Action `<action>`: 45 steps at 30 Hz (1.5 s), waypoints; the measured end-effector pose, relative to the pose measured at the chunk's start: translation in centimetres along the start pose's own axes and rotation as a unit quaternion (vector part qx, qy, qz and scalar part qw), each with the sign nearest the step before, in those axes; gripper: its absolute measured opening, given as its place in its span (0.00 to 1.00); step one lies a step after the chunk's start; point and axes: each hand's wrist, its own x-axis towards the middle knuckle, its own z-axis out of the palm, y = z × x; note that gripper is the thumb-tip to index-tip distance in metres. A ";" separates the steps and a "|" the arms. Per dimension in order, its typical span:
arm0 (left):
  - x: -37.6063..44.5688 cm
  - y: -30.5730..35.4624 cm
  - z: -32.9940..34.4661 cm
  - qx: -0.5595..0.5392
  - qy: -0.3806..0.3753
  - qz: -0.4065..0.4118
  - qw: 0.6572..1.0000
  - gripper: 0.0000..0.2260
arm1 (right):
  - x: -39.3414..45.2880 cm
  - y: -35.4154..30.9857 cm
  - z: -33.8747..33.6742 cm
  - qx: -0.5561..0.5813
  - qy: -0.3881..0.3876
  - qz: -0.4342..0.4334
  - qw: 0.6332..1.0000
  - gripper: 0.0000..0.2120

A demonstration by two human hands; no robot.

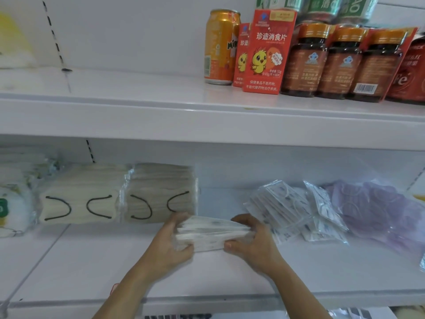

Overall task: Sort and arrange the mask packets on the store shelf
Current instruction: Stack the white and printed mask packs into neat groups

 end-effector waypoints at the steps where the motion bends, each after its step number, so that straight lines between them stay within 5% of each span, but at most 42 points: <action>1: 0.1 0.4 0.0 -0.007 0.008 -0.001 1.000 0.31 | 0.2 -0.1 -0.2 0.000 -0.003 0.000 1.000 0.24; 8: -0.4 -0.4 -0.7 0.007 -0.038 0.007 0.999 0.46 | -0.8 0.4 -1.0 0.013 -0.017 0.013 1.000 0.38; 15: 0.0 0.6 0.0 -0.010 0.040 0.021 0.999 0.29 | -0.3 -0.5 0.1 0.048 0.018 0.021 0.998 0.32; 31: -0.8 0.4 1.3 -0.048 0.099 -0.040 0.993 0.33 | -1.2 -0.6 0.4 0.050 0.019 0.025 0.998 0.29; 36: -1.3 -0.1 1.4 -0.004 0.144 -0.056 0.988 0.31 | -1.9 -0.3 0.1 0.040 0.076 0.013 0.996 0.24; 45: -1.1 1.0 2.0 -0.083 0.162 -0.052 0.982 0.32 | -1.8 -0.3 1.3 0.055 0.073 0.009 0.996 0.35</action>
